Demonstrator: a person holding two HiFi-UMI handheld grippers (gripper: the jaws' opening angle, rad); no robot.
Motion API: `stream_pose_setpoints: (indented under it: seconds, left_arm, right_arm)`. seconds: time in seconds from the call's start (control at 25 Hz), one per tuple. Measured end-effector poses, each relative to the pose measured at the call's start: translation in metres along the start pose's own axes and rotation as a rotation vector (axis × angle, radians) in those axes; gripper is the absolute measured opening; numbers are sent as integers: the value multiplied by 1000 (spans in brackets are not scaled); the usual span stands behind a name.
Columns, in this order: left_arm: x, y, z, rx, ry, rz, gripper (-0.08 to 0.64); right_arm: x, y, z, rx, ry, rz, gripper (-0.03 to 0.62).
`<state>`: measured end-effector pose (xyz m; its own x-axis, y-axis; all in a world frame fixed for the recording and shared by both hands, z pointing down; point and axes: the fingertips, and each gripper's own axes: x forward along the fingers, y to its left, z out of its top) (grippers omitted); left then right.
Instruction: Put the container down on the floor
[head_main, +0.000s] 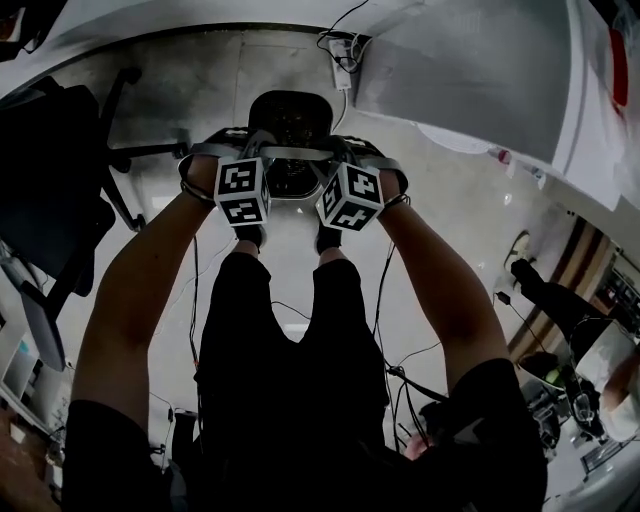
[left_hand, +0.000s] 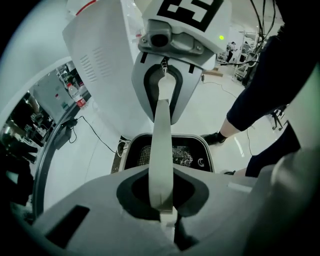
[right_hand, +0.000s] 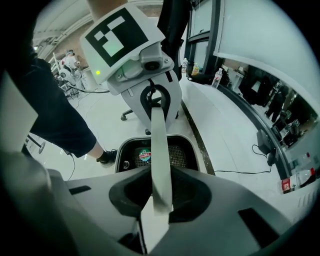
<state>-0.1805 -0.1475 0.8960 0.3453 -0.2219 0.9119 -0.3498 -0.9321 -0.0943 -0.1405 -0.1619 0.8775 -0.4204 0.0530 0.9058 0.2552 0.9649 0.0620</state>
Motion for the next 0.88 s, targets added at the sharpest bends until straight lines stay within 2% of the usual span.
stream_pose_setpoints:
  seconds: [0.56, 0.88]
  left_arm:
    - [84, 6, -34, -20, 14, -1, 12]
    - [113, 13, -48, 0, 23, -8, 12]
  right_arm:
    - [80, -13, -40, -50, 35, -2, 69]
    - [107, -20, -54, -47, 45, -10, 69]
